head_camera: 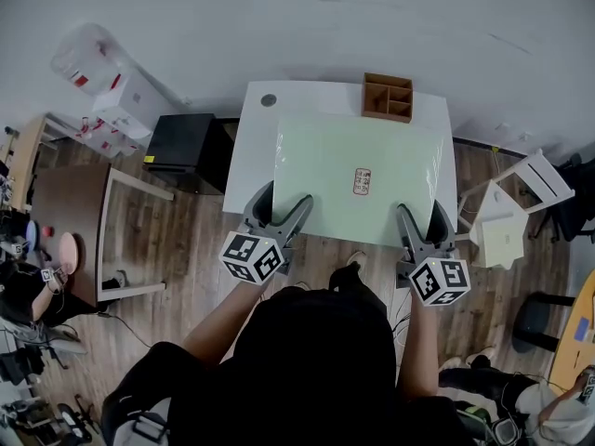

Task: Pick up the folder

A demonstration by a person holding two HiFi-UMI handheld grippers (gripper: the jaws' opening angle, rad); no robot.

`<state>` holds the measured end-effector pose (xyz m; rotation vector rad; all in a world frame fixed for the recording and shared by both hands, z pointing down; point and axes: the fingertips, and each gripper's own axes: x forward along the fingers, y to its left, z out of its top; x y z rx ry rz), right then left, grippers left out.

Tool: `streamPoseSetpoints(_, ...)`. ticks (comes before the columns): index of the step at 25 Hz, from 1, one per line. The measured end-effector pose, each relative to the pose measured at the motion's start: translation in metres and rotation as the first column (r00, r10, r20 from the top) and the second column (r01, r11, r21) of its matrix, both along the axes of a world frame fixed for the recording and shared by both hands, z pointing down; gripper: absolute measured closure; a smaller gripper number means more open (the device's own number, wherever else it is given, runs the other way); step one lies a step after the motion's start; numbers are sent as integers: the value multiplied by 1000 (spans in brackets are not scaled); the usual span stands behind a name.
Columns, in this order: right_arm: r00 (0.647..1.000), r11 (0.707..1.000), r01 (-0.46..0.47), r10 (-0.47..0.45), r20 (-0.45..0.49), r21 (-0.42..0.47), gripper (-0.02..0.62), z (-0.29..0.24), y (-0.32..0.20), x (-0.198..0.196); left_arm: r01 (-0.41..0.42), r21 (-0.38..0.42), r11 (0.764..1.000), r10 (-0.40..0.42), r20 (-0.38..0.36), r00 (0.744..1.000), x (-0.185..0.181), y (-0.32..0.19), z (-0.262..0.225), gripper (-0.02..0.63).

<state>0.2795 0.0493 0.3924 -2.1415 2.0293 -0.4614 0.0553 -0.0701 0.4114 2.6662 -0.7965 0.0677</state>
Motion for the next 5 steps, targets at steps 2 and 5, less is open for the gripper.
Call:
streamPoseSetpoints(2,1000,1000,-5,5,0,3,239,-1,3,-3,-3,4,1000,3,1,1000,-3,2,-1,249)
streamPoseSetpoints(5,1000,1000,-12,12,1,9,239,-2,6,-7,-7,10,1000,7,-1,1000,-7,5,-4,250)
